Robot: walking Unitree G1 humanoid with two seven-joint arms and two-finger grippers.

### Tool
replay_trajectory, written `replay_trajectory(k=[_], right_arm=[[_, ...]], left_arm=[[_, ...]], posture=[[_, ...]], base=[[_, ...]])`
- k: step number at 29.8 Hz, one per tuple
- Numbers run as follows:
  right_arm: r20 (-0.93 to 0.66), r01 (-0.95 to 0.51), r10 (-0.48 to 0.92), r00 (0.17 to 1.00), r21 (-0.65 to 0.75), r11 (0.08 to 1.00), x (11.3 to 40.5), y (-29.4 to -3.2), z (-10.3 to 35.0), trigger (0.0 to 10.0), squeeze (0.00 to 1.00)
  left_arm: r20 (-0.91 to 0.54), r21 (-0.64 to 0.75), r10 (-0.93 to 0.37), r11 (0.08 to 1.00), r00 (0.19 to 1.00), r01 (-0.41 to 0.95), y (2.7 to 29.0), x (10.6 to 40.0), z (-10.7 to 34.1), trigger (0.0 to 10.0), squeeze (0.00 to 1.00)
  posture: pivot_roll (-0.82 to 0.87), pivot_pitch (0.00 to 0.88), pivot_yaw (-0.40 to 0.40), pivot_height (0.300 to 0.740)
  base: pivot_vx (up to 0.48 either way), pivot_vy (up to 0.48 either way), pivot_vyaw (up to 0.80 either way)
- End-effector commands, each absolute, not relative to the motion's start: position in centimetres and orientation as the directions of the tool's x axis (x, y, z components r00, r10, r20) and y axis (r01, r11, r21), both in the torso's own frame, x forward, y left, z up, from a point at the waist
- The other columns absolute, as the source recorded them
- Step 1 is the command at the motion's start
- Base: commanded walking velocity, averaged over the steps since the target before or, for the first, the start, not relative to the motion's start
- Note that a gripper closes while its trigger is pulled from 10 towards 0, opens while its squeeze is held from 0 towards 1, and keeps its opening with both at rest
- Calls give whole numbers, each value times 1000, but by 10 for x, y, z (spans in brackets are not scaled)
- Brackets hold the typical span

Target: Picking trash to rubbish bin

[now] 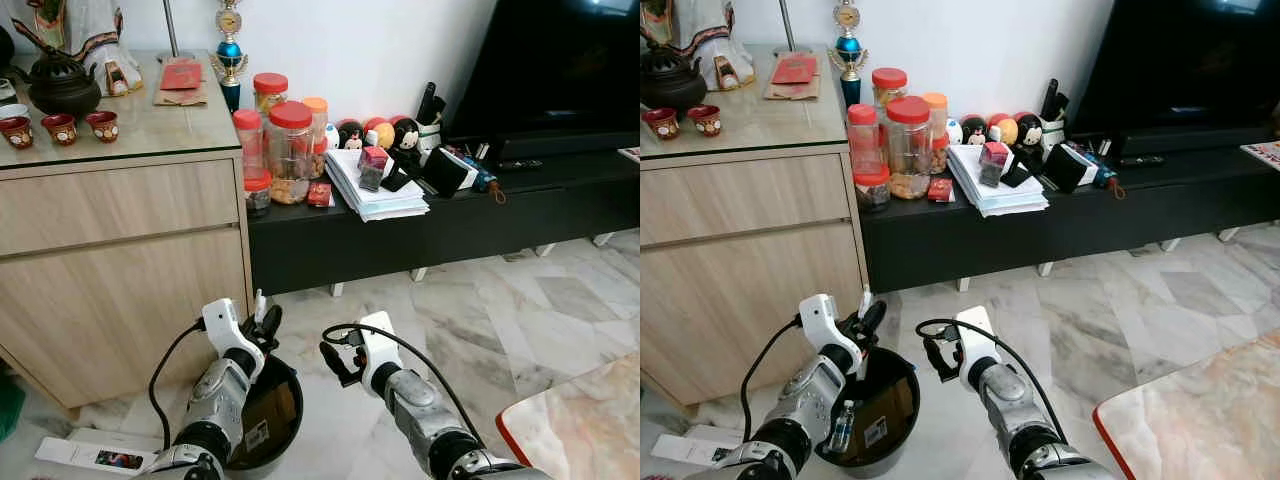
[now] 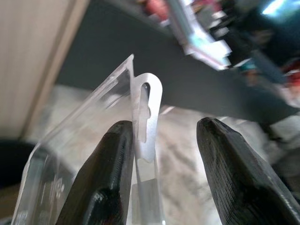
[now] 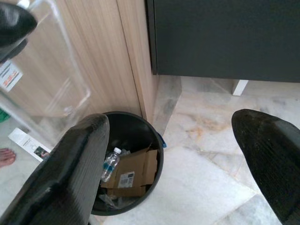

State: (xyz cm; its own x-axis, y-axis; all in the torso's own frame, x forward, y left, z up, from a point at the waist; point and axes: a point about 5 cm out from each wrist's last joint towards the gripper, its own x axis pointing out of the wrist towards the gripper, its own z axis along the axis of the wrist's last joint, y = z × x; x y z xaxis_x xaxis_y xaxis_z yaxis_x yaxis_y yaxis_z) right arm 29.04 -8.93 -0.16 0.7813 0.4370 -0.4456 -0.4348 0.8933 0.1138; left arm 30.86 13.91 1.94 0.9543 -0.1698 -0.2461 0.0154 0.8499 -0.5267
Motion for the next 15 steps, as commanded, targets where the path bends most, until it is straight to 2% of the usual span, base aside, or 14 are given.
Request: replay_trajectory(k=[1, 10, 15], right_arm=[[-447, -422, 426, 786, 115, 899, 291, -93, -2, 10000, 0], [-454, -422, 425, 783, 116, 899, 289, -93, -3, 10000, 0], [-453, -419, 423, 784, 117, 901, 289, -93, -4, 10000, 0]], left_arm=[[-307, -454, -158, 891, 938, 1, 139, 309, 17, 10000, 0], [-404, -228, -154, 972, 902, 64, 137, 311, 14, 10000, 0], [-452, -164, -184, 979, 873, 121, 134, 312, 13, 10000, 0]], posture=[[96, 0, -148, 740], [94, 0, -146, 740], [95, 0, -144, 740]], base=[[0, 0, 0], [0, 0, 0], [0, 0, 0]])
